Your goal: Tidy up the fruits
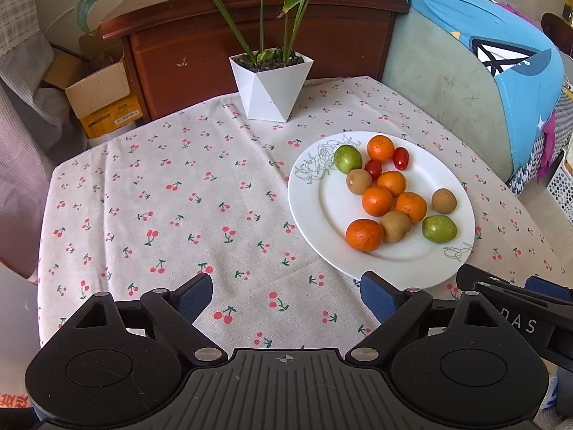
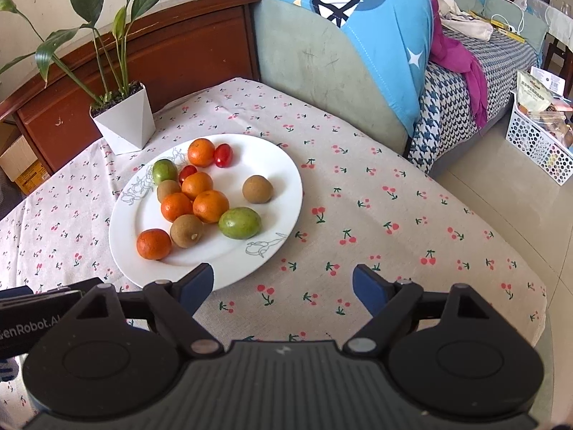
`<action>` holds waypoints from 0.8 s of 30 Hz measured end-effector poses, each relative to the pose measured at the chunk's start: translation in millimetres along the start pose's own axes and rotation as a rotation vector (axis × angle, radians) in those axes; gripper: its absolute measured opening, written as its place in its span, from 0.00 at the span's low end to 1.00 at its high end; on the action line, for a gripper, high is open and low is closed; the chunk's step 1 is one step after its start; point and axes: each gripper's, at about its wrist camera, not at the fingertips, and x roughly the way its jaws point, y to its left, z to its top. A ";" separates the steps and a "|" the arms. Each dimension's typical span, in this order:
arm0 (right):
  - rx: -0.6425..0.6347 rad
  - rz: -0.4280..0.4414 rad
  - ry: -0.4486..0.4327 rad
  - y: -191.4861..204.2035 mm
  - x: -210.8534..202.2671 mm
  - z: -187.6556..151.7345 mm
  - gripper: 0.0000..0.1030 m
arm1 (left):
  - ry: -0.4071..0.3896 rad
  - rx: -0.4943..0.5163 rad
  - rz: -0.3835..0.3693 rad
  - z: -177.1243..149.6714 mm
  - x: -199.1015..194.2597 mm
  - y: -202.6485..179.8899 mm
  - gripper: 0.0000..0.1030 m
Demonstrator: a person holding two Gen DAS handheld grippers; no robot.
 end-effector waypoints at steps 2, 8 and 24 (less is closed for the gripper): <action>-0.006 0.002 0.001 1.8 0.3 -0.3 0.82 | 0.001 0.004 0.010 0.1 0.8 -0.4 0.89; -0.015 -0.002 0.004 4.4 2.2 -0.5 0.82 | -0.007 0.010 0.026 0.6 1.2 0.3 0.89; -0.051 -0.019 -0.007 9.9 5.0 -0.5 0.83 | -0.014 0.047 0.090 0.2 6.5 -3.0 0.89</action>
